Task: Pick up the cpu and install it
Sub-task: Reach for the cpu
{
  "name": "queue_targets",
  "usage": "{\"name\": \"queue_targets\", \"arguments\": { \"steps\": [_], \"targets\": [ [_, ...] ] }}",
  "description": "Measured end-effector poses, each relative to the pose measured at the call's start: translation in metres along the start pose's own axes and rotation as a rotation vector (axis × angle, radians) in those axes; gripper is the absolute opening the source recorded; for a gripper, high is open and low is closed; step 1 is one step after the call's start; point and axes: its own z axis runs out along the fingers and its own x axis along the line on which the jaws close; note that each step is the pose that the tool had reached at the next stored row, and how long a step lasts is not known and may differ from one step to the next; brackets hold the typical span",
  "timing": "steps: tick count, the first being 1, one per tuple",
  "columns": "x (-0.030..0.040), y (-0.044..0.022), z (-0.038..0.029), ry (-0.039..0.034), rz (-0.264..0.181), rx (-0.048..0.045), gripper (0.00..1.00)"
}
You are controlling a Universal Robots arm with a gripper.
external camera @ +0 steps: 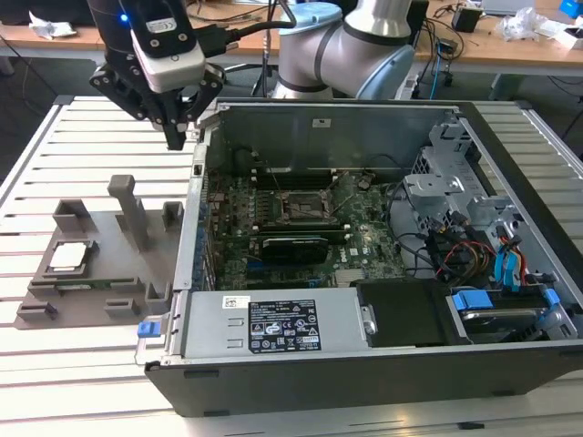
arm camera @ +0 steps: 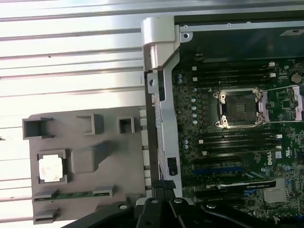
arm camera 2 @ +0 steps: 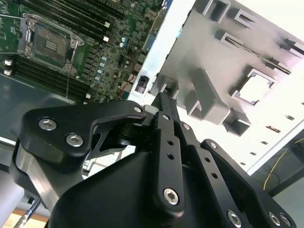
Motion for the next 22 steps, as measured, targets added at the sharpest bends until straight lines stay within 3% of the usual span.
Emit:
{"name": "queue_targets", "arguments": {
  "steps": [18,22],
  "targets": [
    [0.0429,-0.0032,-0.0009,0.0000,0.000,0.0000,0.11],
    [0.0566,-0.0042,-0.0011,0.0000,0.000,0.0000,0.11]
  ]
}}
